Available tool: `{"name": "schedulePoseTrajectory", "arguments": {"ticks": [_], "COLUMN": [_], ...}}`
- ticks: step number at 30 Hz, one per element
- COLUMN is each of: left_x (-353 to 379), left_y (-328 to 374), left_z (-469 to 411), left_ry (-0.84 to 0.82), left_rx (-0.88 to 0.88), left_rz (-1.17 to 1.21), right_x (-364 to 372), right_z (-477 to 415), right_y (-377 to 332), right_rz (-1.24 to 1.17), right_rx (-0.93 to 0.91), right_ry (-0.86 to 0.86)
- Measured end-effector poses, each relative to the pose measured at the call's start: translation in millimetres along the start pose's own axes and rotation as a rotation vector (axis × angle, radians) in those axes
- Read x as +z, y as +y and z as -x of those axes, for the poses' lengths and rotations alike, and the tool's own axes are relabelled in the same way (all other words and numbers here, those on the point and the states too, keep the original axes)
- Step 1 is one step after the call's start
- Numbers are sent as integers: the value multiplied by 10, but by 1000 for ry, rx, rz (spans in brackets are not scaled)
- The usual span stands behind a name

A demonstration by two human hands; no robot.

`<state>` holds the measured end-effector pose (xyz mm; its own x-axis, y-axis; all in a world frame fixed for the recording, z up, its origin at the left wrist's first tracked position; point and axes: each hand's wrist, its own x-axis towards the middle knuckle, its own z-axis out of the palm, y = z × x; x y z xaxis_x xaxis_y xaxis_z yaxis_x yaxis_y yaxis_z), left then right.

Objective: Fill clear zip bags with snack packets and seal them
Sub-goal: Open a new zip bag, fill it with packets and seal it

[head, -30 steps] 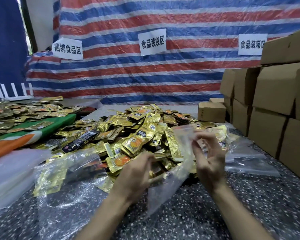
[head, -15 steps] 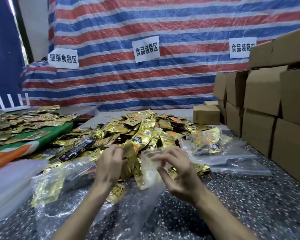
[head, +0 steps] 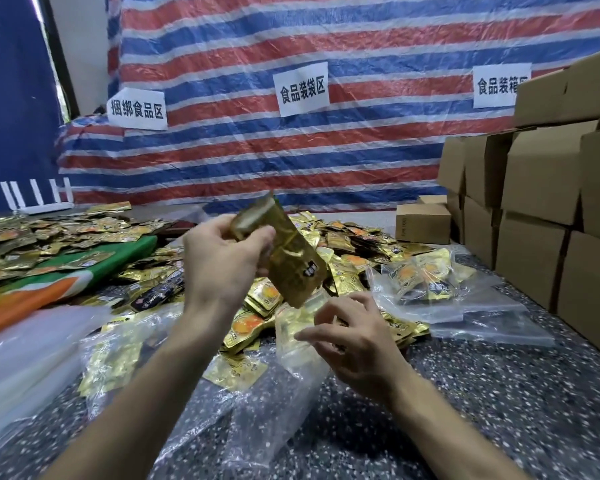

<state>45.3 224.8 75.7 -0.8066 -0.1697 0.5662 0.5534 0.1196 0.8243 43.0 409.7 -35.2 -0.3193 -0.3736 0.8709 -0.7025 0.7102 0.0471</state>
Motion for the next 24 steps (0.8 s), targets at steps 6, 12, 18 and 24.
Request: {"name": "schedulePoseTrajectory", "arguments": {"ticks": [6,12,18,24], "left_x": [164,160,212,294], "left_y": [-147,-133,-63,106], "left_z": [34,-37,-56,-122], "left_ry": [-67,-279,-291,-464], "left_rx": [-290,-499,-78,-297], "left_rz": [-135,-12,-247,-148], "right_x": [-30,-42,-112,-174], "right_z": [-32,-9,31,21], "right_y": [-56,-11,65,161], "right_rz": [13,-105,-192,-125], "right_rx": [-59,-9,149,171], "right_ry": [195,171,156,331]}}
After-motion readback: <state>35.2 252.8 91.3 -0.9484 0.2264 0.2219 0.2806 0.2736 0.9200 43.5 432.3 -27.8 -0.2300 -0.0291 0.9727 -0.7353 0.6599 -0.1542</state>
